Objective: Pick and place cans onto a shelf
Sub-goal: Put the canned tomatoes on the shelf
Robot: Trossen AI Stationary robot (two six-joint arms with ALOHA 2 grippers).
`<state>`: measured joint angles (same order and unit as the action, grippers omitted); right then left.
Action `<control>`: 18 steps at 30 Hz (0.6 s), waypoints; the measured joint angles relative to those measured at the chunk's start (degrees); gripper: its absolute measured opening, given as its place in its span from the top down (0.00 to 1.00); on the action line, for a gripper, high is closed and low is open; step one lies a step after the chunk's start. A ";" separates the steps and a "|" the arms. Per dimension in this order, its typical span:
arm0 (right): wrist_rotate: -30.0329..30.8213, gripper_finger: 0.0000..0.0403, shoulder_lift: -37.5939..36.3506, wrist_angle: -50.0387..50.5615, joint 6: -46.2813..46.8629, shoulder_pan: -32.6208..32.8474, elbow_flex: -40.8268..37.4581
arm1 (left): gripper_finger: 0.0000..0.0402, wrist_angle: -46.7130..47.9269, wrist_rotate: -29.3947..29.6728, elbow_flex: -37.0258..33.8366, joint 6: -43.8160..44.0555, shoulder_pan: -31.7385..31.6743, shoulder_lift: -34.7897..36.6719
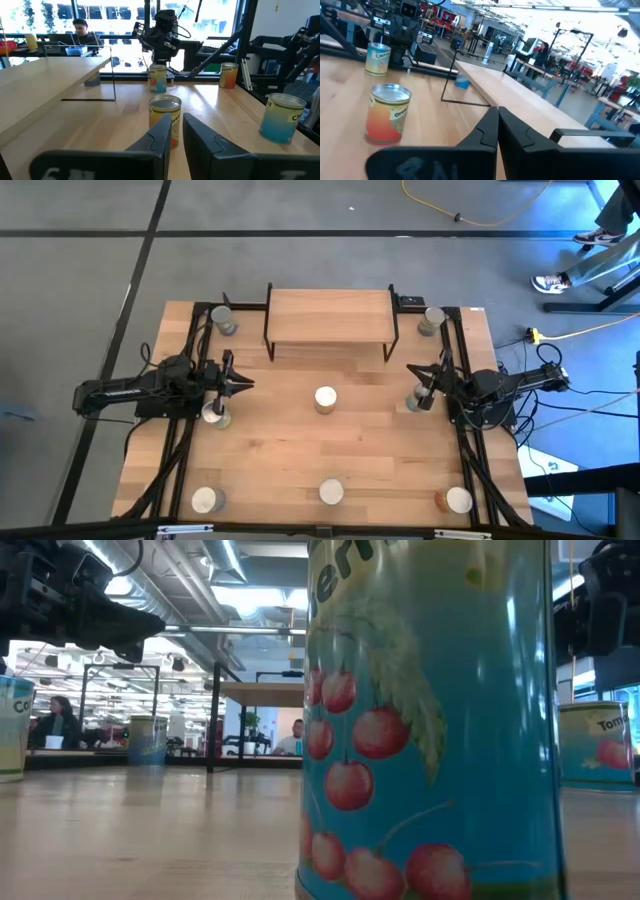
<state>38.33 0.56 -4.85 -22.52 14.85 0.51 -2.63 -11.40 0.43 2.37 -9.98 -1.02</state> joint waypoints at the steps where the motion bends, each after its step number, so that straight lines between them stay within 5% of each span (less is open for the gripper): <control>1: 0.01 0.98 0.02 -0.02 -0.08 0.00 0.00 | 0.90 0.00 0.02 -0.01 0.00 0.00 0.00; 11: -0.41 0.98 0.02 -0.02 1.26 0.00 0.00 | 0.90 -0.12 0.42 0.00 -0.02 0.00 0.00; 18: -0.58 0.98 0.00 -3.07 2.76 0.00 0.02 | 0.90 -3.83 5.85 1.03 4.71 0.00 -0.09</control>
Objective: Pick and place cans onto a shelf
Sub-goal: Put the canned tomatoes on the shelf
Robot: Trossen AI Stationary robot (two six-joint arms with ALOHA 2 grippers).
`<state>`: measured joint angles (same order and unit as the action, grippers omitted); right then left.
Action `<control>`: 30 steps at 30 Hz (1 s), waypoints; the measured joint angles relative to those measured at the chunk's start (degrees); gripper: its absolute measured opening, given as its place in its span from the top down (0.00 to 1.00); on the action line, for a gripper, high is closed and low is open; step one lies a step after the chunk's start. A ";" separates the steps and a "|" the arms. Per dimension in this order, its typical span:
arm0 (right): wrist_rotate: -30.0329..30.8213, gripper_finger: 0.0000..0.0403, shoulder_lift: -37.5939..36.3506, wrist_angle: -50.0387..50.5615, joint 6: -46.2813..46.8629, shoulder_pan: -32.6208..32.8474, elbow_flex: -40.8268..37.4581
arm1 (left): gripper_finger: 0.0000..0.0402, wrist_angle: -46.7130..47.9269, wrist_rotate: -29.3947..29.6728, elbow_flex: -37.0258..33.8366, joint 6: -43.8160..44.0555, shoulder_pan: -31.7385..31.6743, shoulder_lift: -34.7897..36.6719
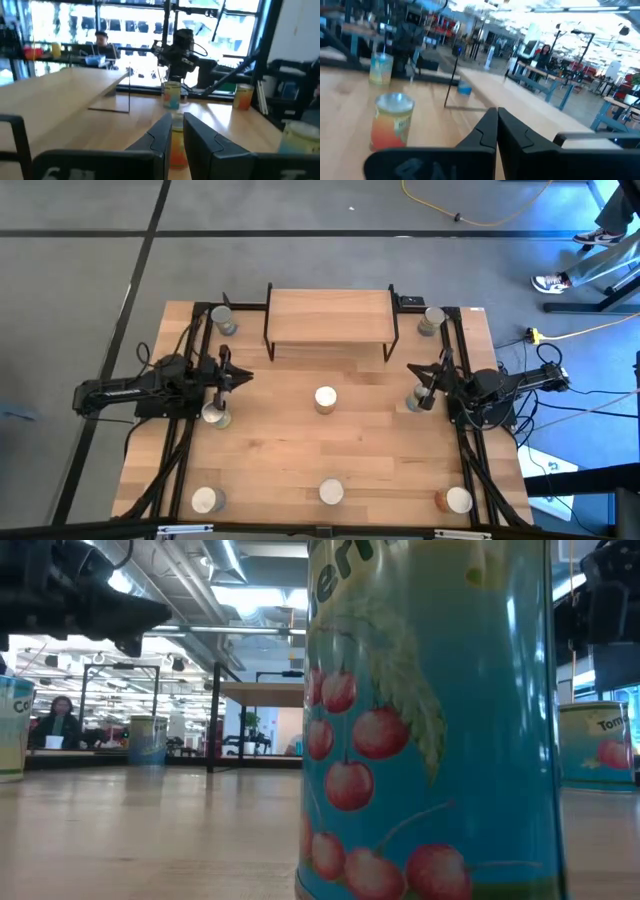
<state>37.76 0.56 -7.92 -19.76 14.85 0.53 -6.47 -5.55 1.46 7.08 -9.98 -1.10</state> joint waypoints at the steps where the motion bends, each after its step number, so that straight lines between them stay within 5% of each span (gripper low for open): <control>1: 0.02 0.98 0.02 -0.25 -0.05 0.00 0.38 | 0.90 0.87 0.09 0.92 1.07 0.00 -0.16; 9: 0.13 0.98 1.15 2.42 -3.45 0.00 11.50 | 0.90 14.78 0.64 13.60 -1.72 0.00 -2.70; 15: 0.59 0.98 8.33 19.40 -1.96 0.00 26.11 | 0.90 25.22 0.88 23.56 -2.09 0.02 -10.71; 25: 2.93 0.98 27.79 53.57 30.56 -0.02 49.50 | 0.90 27.38 0.86 28.15 -1.36 0.02 -23.45; 30: -3.41 0.98 35.57 73.44 50.84 -0.02 57.12 | 0.90 25.40 0.42 28.19 -1.30 0.02 -24.31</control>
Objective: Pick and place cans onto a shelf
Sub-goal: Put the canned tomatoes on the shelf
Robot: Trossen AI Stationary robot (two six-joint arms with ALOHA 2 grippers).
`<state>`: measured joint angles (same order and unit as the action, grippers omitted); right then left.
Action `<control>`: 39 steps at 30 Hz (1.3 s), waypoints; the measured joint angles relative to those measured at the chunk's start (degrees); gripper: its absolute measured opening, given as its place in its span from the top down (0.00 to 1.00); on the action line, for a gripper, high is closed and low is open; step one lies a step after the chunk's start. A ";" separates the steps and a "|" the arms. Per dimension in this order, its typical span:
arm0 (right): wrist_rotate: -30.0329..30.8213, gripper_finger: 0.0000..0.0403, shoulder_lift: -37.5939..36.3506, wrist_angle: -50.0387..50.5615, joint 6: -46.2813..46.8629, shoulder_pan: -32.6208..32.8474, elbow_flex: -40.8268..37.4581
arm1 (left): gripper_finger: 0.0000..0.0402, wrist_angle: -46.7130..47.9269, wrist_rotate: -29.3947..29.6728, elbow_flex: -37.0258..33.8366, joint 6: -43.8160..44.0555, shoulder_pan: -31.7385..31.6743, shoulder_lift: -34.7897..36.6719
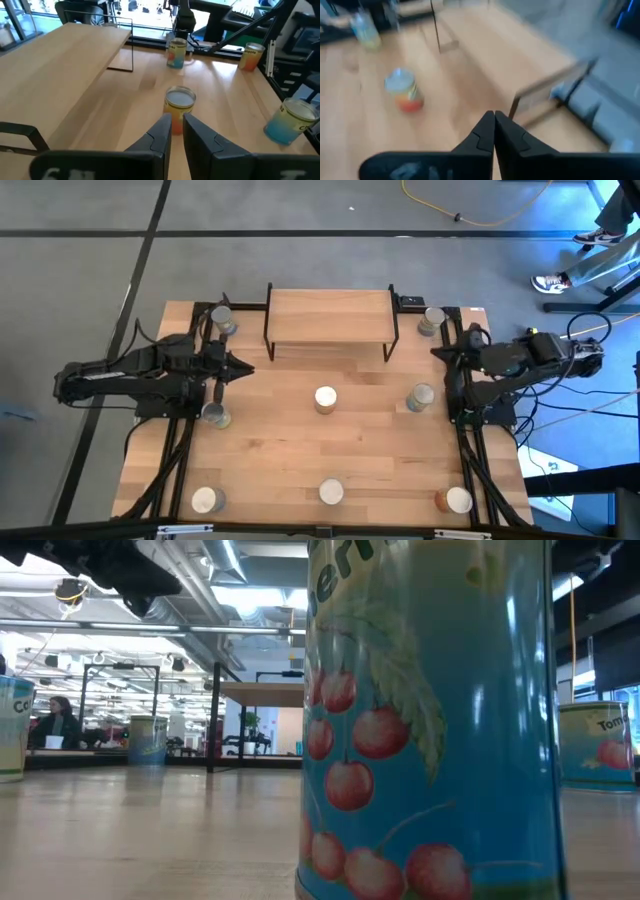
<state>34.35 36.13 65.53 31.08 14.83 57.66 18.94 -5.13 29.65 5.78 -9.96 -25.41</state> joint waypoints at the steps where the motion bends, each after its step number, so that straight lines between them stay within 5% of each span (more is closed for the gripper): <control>1: -2.00 0.98 1.18 2.42 2.58 0.00 0.75 | 0.90 -0.06 -0.02 0.00 0.00 0.00 -0.04; 9: -17.07 0.98 4.73 0.73 4.32 0.00 1.72 | 0.90 -0.11 -0.47 0.00 0.04 0.00 -0.02; 19: -21.91 0.97 7.07 -1.80 5.86 -0.02 1.72 | 0.90 -0.11 -0.56 0.00 0.05 0.00 -0.02; 29: -23.92 0.75 10.87 6.38 18.03 -0.02 1.72 | 0.90 -0.12 -0.54 0.00 0.07 -0.02 -0.02; 39: -27.44 0.73 21.85 6.11 22.62 -0.02 1.70 | 0.90 -0.11 -0.54 0.00 0.07 0.00 -0.02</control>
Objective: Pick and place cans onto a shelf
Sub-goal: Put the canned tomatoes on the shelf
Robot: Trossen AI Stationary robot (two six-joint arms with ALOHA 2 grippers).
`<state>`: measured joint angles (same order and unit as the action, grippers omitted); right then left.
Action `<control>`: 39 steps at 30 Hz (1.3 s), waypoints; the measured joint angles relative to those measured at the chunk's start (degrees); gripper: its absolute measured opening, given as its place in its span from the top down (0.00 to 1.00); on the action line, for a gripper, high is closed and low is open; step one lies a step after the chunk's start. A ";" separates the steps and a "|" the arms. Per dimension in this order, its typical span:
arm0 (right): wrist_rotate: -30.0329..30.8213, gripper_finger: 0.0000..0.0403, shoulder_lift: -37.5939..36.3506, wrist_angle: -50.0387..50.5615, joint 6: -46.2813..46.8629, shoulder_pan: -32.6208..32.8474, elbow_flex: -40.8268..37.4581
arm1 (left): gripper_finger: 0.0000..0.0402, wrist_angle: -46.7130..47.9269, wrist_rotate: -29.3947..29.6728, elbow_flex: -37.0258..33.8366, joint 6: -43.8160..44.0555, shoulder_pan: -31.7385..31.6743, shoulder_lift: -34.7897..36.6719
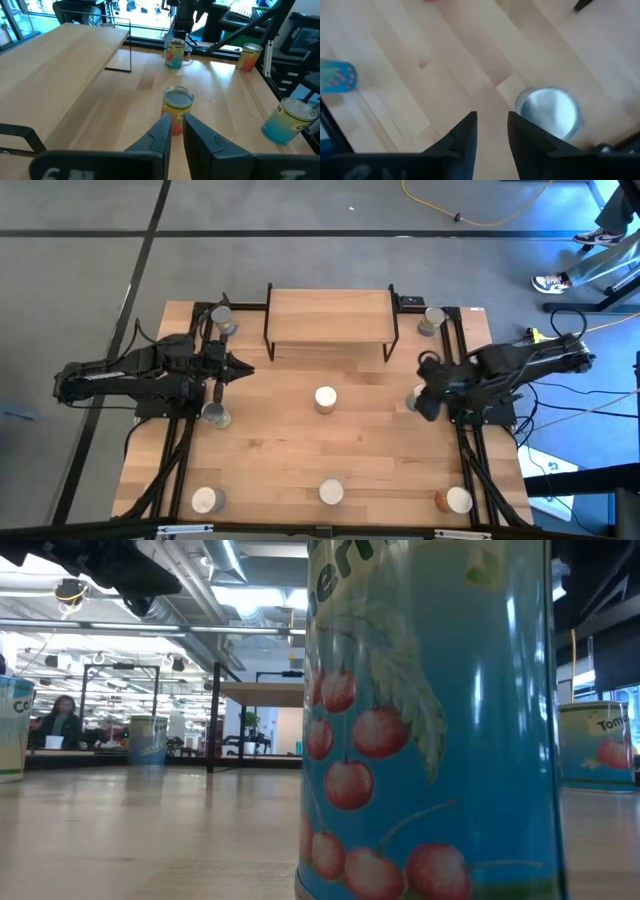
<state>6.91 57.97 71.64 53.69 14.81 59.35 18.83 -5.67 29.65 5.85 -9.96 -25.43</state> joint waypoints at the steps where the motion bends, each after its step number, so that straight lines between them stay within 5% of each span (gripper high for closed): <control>1: -0.51 0.73 1.42 0.02 0.50 0.00 0.02 | 0.90 0.00 0.00 0.00 0.00 0.00 0.00; 20: -0.55 0.73 21.32 3.03 0.64 0.00 0.00 | 0.90 -0.02 0.00 0.02 2.64 0.00 0.02; 39: 2.48 0.73 23.30 4.44 -0.54 0.00 0.00 | 0.90 -0.02 0.00 0.02 2.62 0.00 0.02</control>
<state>9.39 81.28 76.07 53.15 14.81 59.35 18.81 -5.67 29.67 8.47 -9.96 -25.41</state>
